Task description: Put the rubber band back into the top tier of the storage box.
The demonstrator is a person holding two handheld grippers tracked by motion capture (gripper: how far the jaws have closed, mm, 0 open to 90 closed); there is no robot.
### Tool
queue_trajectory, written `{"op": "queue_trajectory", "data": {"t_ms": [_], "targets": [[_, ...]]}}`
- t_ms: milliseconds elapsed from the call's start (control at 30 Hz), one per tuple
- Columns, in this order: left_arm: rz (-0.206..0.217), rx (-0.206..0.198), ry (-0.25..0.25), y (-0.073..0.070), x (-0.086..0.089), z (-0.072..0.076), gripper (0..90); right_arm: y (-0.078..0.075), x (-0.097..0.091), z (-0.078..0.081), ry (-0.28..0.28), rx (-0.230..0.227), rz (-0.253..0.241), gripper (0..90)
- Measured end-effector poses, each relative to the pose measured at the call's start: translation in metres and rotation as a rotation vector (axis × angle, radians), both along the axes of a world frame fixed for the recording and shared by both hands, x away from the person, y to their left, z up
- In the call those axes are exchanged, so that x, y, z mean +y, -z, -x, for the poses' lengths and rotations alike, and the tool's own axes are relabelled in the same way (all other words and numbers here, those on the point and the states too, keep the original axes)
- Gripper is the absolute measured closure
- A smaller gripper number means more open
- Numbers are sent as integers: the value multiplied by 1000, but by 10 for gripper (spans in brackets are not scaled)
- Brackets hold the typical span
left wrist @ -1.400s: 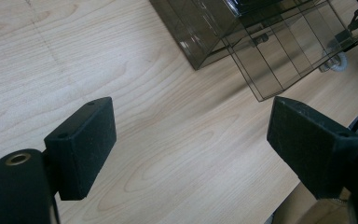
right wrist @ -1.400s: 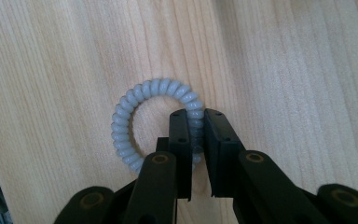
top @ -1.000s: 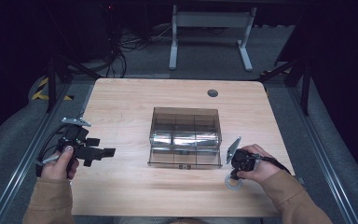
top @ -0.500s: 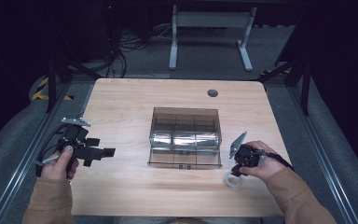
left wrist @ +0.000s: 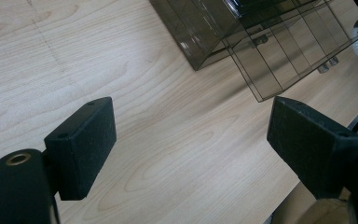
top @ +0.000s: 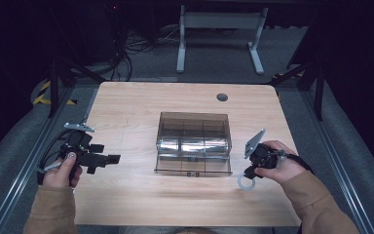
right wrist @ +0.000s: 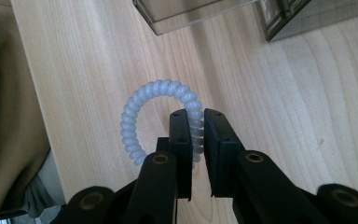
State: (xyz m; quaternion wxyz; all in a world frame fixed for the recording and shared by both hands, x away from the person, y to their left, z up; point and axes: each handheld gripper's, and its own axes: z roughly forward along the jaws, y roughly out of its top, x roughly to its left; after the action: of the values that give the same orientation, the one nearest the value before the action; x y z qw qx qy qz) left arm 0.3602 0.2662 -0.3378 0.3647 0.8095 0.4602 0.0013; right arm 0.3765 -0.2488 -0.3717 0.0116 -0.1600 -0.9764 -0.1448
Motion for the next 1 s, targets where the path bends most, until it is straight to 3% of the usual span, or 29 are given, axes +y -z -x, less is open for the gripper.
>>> {"op": "queue_trajectory", "data": {"t_ms": [267, 467, 1000], "targets": [[1, -1, 1, 0, 0, 0, 162, -11, -3, -1, -4, -16, -16, 831], [0, -1, -1, 0, 0, 0, 162, -20, -4, -2, 28, -17, -30, 831], [-1, 0, -1, 0, 0, 0, 162, -39, -6, -8, 44, -67, -64, 831]]}}
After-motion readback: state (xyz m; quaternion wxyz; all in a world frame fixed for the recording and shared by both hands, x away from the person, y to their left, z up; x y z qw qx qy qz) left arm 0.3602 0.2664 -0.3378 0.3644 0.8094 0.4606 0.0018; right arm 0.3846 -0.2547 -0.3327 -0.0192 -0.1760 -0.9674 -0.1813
